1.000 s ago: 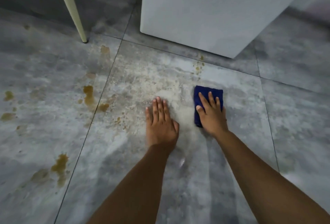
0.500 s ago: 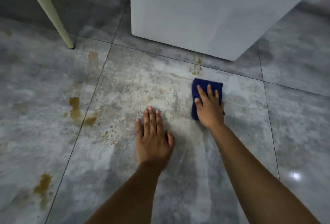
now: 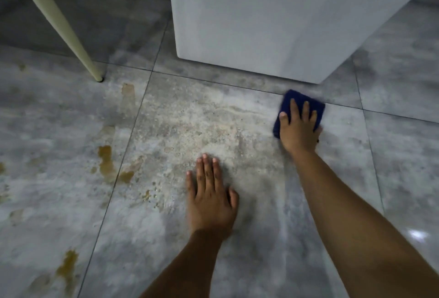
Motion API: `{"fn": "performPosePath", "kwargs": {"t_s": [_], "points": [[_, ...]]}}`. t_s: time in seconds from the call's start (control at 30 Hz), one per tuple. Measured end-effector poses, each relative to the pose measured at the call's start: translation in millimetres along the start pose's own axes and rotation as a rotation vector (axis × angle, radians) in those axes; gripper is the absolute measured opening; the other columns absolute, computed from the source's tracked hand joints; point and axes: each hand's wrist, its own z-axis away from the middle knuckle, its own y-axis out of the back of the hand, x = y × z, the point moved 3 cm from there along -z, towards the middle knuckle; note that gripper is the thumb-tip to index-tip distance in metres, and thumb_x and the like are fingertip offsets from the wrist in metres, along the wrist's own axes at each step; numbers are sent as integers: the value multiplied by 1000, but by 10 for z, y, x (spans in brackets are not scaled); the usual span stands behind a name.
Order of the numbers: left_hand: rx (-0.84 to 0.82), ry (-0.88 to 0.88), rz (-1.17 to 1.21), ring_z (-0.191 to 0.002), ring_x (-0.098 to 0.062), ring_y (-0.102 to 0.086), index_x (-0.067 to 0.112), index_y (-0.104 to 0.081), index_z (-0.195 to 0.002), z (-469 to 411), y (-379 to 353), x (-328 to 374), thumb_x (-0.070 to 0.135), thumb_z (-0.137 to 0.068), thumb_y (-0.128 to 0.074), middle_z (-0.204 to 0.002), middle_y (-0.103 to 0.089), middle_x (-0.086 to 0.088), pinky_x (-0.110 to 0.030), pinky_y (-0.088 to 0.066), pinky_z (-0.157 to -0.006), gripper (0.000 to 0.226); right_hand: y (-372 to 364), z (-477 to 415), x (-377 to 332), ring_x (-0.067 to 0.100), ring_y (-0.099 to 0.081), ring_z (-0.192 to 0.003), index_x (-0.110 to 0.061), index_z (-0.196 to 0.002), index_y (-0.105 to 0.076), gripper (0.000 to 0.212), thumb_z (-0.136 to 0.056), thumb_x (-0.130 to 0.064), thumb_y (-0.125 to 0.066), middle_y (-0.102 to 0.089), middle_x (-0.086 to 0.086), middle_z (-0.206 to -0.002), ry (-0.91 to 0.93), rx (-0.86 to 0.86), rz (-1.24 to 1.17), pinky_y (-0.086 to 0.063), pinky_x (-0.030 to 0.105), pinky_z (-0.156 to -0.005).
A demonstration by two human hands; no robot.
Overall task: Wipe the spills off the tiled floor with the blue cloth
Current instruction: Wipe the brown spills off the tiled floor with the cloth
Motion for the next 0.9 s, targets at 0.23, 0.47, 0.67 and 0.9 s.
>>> {"fn": "performPosePath", "kwargs": {"t_s": [0.23,0.47,0.67,0.9], "points": [[-28,22,10,-147,-28,-8,1,-18,-149,-2,15,16,39,-89,-29,-157,-14,-19,-51,-11,-117,71,-329,1153,39,24,7,-147,-39,-151,-6,56,-99,-52,-19,5,-3,-161,236,7,126,5,50,-117],[-35,5,6,-148,-27,-2,3,-11,-151,-8,-10,23,40,-88,-24,-159,-8,-16,-47,3,-117,74,-269,1240,662,25,5,-147,-36,-152,-4,56,-100,-52,-15,3,1,-162,-111,126,25,3,51,-117],[-138,-11,-17,-146,-27,13,4,10,-148,19,30,4,41,-95,-13,-159,10,-16,-47,8,-118,69,-511,2014,408,24,7,-147,-38,-151,-4,55,-100,-51,-18,5,-3,-161,25,47,85,4,51,-116],[-135,-441,-48,-147,-31,0,0,-3,-149,815,244,-209,41,-96,-11,-157,0,-19,-49,0,-119,67,-366,2165,925,24,8,-147,-37,-152,1,57,-99,-53,-14,7,0,-161,-135,23,25,3,53,-117]]}}
